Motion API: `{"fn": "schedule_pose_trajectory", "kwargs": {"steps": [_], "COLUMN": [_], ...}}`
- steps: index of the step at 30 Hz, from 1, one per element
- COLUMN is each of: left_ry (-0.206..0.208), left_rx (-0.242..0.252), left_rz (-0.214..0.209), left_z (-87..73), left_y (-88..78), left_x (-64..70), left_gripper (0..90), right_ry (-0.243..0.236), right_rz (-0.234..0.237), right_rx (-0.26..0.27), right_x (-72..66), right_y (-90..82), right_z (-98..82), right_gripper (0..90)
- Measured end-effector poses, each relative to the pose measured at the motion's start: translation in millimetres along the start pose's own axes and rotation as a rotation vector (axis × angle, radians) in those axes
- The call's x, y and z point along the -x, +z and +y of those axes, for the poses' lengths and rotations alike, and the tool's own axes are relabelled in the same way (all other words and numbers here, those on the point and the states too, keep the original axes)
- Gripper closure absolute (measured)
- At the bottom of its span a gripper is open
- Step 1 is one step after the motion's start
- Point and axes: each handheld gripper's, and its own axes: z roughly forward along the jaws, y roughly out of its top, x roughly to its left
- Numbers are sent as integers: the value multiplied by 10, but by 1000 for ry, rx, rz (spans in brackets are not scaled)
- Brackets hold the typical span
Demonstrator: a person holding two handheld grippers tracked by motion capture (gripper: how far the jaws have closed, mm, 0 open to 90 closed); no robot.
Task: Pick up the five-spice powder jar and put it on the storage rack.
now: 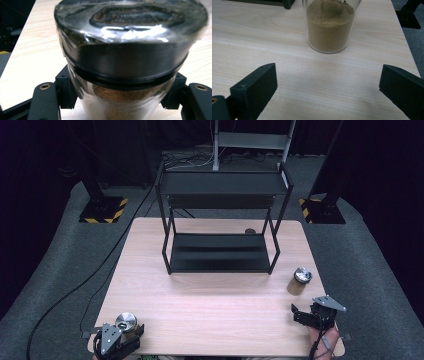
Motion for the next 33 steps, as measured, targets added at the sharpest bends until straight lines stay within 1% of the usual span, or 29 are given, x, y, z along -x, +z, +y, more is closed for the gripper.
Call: {"fn": "schedule_pose_trajectory", "kwargs": {"steps": [5,10,17,21,33], "left_ry": [16,9,12,4,10], "left_rx": [-3,-6,-10,-14,-13], "left_rz": [-2,-6,-17,-26,-50], "left_z": [10,20,53,96,210], "left_y": [-8,-7,-7,-8,34], "left_x": [8,3,12,6,48], "left_gripper": [314,315,315,315,315], "right_ry": [1,-1,0,0,-9], "right_rz": [-4,-4,-4,-3,-4], "right_rx": [2,1,2,2,-2], "right_x": [-8,-9,-7,-7,-14], "right_y": [-2,-1,-1,-2,1], "right_z": [-4,-2,-3,-3,3], "right_gripper": [5,5,5,6,6]}}
